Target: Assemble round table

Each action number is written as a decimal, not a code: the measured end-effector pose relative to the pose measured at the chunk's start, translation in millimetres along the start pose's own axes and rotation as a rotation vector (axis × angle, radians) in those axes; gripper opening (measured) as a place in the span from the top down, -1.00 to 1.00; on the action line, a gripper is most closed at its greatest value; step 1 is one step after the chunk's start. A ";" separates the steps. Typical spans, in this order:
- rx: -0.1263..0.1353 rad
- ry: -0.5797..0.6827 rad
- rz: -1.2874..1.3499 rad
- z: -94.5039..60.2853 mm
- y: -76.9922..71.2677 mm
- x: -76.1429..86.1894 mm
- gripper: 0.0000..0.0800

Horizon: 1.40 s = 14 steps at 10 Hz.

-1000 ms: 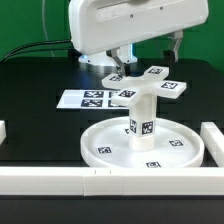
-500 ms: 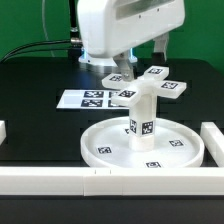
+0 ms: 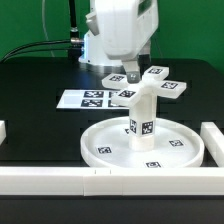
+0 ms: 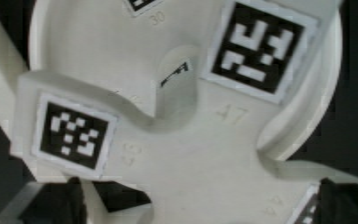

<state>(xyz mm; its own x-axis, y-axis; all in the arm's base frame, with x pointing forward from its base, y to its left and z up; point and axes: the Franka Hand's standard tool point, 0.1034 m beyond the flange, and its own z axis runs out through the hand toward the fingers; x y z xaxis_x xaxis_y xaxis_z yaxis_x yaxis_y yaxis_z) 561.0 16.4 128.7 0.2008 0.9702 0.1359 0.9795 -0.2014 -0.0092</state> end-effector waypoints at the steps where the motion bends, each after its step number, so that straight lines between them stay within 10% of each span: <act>1: 0.002 -0.007 -0.089 1.0 -0.6 -0.8 -0.62; 14: 0.052 -0.042 -0.264 23.4 -12.7 5.9 -0.59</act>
Offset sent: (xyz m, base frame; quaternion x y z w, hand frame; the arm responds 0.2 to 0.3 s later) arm -0.0079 0.0127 -0.0035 0.0035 0.0237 -0.2051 0.9785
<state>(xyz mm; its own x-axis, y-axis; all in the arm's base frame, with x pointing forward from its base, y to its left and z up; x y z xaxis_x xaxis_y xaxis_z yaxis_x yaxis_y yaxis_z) 550.2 27.8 106.5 -0.0626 0.9931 0.0990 0.9974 0.0659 -0.0300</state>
